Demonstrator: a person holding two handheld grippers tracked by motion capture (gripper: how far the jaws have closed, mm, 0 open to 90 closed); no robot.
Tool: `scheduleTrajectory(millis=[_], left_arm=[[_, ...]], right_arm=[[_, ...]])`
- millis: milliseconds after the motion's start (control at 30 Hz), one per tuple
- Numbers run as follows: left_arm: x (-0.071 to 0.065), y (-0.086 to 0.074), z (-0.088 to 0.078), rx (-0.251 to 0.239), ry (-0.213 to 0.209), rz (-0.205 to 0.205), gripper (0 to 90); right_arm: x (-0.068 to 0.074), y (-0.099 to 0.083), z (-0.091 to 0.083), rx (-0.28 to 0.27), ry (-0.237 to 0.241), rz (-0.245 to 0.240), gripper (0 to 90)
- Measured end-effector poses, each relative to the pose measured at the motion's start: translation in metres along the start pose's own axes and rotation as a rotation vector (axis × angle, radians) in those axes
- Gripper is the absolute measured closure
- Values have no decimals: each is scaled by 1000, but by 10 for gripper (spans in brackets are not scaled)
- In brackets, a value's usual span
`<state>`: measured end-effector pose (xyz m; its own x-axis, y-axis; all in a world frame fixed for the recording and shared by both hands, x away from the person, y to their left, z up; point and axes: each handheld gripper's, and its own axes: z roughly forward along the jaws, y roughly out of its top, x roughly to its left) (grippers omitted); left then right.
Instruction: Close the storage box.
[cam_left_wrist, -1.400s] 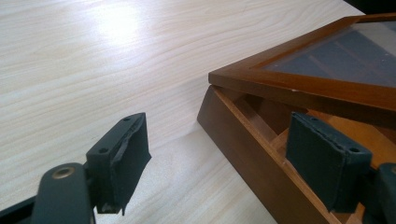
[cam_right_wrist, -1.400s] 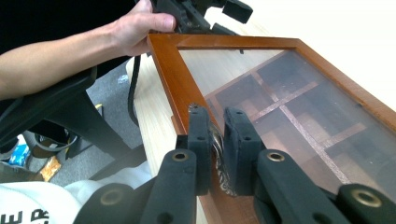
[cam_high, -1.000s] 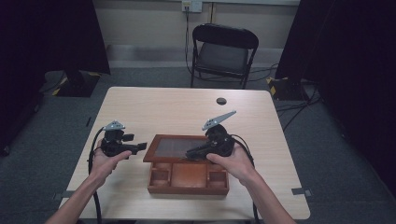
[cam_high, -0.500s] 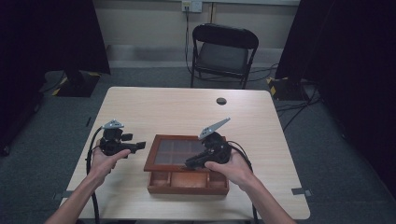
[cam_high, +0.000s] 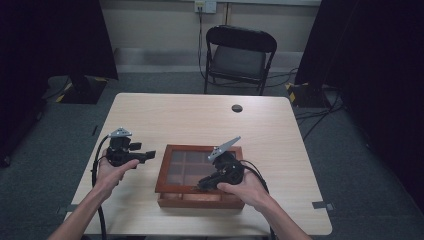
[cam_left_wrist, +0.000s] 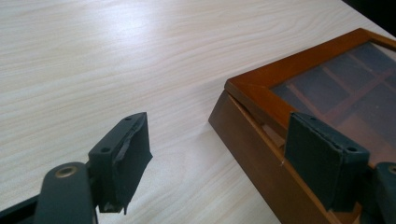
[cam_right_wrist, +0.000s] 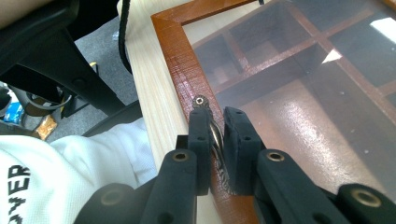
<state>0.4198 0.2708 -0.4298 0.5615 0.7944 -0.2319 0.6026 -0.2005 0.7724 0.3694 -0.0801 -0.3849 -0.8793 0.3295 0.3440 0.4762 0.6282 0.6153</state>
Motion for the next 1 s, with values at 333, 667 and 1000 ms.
scheduleTrajectory(millis=[333,667,1000], left_arm=[[-1,0,0,-2,-7,-3,222],[1,0,0,0,-7,-18,222],[-1,0,3,13,-4,-14,222]], right_arm=[[-1,-12,15,31,-7,-3,821],[-5,-19,27,55,-5,-14,824],[-7,-27,31,4,5,10,799]])
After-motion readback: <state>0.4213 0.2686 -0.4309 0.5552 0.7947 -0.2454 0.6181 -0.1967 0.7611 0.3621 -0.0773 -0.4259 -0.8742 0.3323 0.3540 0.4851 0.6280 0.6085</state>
